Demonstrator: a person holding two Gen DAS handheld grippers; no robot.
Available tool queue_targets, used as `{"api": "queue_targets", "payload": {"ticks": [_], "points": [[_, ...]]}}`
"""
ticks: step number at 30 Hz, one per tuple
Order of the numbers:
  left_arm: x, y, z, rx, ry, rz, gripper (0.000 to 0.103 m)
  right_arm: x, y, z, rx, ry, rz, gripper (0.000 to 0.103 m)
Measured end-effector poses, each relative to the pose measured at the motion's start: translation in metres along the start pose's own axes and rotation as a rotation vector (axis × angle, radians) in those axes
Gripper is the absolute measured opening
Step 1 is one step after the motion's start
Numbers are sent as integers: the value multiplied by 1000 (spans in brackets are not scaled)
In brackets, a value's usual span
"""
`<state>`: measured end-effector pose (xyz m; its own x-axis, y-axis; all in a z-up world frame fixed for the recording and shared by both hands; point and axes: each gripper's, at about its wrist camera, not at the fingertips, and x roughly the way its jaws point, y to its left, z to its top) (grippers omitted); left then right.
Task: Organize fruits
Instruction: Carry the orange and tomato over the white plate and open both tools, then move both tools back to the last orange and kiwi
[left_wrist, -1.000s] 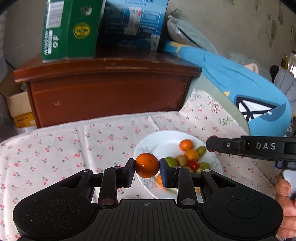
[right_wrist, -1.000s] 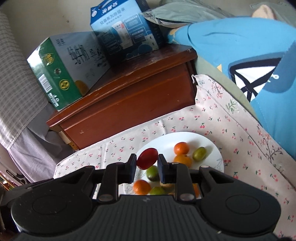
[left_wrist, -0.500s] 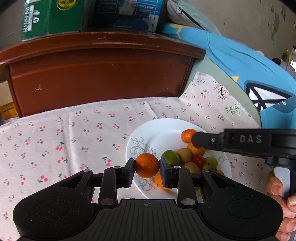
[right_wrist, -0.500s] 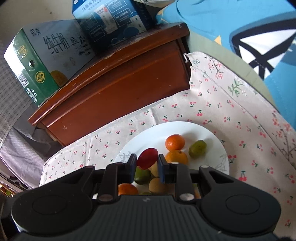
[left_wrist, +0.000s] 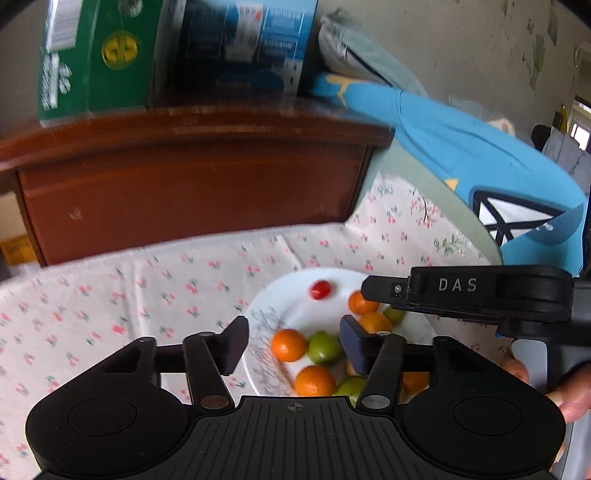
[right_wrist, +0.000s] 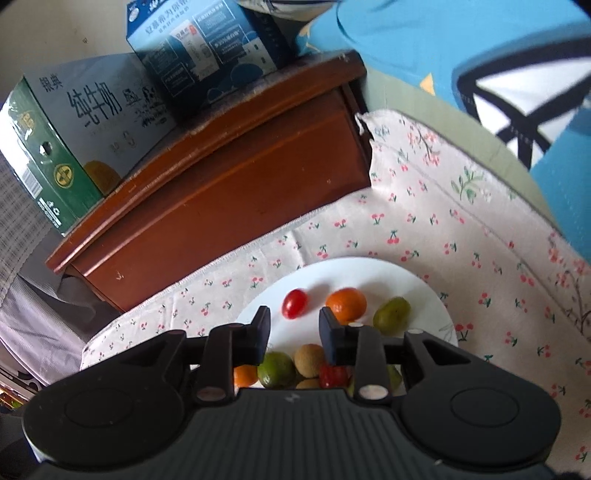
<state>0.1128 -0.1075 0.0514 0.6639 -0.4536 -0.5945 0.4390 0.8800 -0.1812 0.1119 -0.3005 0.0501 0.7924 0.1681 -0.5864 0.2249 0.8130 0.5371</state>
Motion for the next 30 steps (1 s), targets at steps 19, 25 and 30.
{"api": "queue_targets", "payload": {"ticks": [19,25,30], "points": [[-74,45,-17,-112,48,132,74,-45,31,-29,-60,7,23,45],[-88,56,-31,-144,80,164,78,-53,38,-49,-55,33,35,46],[-92,59,-42,-131,110,179,78,-55,44,-65,-58,67,46,47]]}}
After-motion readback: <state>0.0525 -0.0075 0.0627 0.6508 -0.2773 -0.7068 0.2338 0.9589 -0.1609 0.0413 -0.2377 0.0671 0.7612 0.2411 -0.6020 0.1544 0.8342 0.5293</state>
